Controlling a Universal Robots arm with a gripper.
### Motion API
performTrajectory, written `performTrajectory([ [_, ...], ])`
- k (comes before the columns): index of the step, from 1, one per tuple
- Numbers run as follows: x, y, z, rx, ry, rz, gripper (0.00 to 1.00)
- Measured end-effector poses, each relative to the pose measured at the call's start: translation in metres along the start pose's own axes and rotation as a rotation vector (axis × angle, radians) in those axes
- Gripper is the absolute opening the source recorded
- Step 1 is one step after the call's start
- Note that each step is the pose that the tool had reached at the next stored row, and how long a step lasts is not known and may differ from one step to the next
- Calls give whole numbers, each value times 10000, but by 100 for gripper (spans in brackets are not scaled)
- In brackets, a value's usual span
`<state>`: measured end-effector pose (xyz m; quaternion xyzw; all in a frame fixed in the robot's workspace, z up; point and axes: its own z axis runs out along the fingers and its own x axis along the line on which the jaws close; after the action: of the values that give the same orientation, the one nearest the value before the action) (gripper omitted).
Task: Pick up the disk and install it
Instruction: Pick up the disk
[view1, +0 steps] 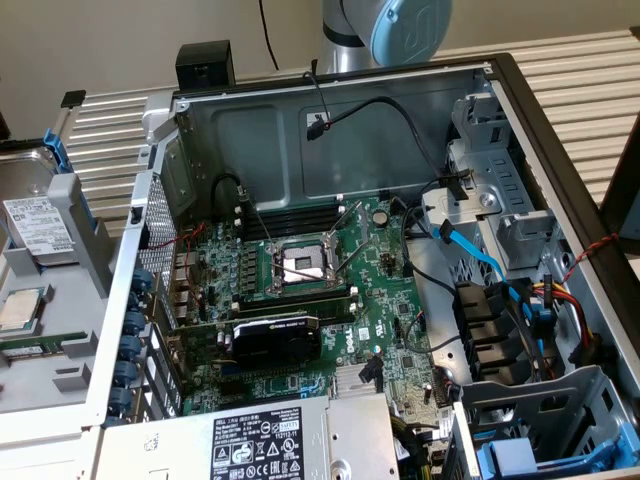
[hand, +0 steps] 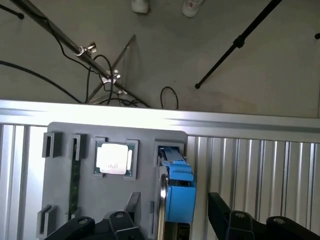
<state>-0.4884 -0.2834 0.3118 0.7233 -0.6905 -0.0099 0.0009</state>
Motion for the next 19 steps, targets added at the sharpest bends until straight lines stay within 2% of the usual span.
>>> performTrajectory([
  [4, 11, -2, 71, 2, -21, -1, 65],
  [12, 34, -8, 216, 5, -139, -2, 65],
  [19, 40, -11, 314, 9, -311, -4, 65],
])
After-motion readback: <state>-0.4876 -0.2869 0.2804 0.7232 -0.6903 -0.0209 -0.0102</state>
